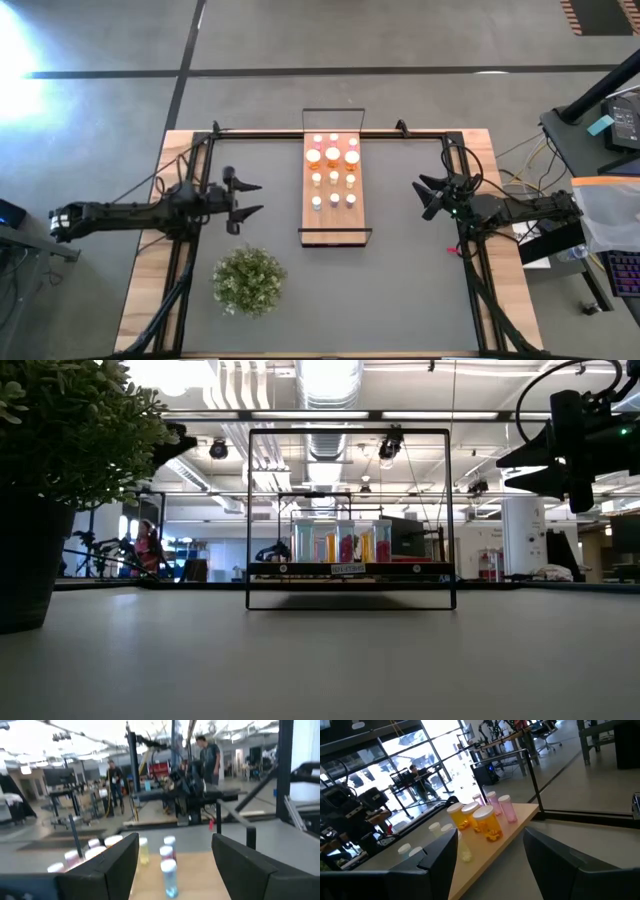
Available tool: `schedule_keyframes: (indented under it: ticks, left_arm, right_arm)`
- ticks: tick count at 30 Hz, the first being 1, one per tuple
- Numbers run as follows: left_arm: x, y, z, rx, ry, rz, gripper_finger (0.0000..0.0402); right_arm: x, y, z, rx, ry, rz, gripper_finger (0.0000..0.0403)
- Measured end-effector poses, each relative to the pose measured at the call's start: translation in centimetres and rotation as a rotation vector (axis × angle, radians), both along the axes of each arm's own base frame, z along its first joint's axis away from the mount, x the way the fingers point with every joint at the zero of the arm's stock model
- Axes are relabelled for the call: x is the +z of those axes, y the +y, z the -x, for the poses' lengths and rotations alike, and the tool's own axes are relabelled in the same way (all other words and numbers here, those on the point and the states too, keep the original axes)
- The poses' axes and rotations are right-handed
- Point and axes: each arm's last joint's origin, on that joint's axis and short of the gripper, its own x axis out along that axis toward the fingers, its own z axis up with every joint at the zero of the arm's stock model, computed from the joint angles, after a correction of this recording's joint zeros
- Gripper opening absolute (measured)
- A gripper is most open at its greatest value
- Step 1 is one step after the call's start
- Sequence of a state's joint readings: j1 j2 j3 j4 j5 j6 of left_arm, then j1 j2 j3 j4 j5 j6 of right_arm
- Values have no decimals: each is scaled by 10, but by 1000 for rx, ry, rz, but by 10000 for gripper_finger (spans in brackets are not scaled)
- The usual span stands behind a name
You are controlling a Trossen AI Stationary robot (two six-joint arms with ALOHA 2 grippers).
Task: Pick and place medicine bottles onto shelf by color
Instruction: Return to Home Position
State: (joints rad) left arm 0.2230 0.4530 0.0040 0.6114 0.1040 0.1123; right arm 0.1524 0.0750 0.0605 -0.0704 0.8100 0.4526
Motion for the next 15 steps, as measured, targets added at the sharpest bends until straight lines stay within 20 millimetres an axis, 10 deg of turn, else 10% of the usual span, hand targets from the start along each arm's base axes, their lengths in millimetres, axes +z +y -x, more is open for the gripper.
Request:
schedule_keyframes:
  ticks: [15]
  left_arm:
    - [27, -6, 27, -5, -290, -67, 235]
  right_arm:
    - [0, 0, 0, 0, 0, 0, 217]
